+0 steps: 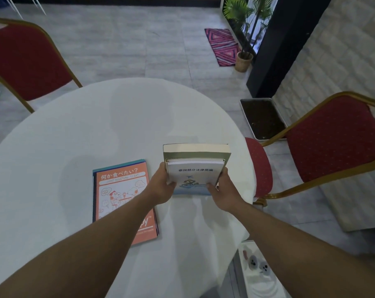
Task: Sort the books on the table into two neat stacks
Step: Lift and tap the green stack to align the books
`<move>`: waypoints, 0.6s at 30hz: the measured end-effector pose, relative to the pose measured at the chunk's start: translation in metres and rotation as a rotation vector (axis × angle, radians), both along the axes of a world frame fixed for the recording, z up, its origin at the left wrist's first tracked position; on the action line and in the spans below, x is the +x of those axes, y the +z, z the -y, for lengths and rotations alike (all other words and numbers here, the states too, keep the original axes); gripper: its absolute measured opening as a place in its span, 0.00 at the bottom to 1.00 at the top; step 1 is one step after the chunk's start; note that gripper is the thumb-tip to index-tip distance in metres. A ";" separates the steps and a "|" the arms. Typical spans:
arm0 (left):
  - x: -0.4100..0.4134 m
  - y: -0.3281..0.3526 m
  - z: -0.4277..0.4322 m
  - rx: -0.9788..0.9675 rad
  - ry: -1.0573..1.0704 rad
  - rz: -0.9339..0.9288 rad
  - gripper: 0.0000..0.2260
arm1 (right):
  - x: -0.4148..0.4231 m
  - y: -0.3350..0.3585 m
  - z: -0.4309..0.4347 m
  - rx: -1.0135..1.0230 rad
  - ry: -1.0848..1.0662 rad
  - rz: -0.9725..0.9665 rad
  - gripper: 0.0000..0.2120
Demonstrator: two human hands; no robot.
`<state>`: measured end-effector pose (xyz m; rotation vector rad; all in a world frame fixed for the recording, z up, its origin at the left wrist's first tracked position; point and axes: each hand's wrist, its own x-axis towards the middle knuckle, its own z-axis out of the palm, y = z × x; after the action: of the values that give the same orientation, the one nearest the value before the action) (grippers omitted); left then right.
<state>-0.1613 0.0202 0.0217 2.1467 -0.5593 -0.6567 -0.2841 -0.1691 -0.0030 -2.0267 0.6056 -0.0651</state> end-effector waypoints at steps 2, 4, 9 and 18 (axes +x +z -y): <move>0.001 0.000 -0.001 0.010 -0.015 -0.006 0.26 | -0.002 0.001 0.000 0.004 0.005 0.001 0.25; 0.000 0.001 -0.002 0.004 -0.019 -0.010 0.26 | -0.004 0.003 -0.001 0.001 0.004 -0.004 0.25; 0.004 0.006 -0.004 -0.030 -0.017 -0.015 0.25 | -0.005 0.006 -0.003 -0.026 0.002 0.026 0.25; -0.003 0.003 -0.004 0.030 0.015 -0.065 0.26 | -0.002 0.007 -0.010 -0.038 0.012 -0.036 0.24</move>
<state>-0.1640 0.0245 0.0249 2.1478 -0.5015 -0.7280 -0.2861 -0.1588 0.0044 -2.0717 0.6194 -0.0332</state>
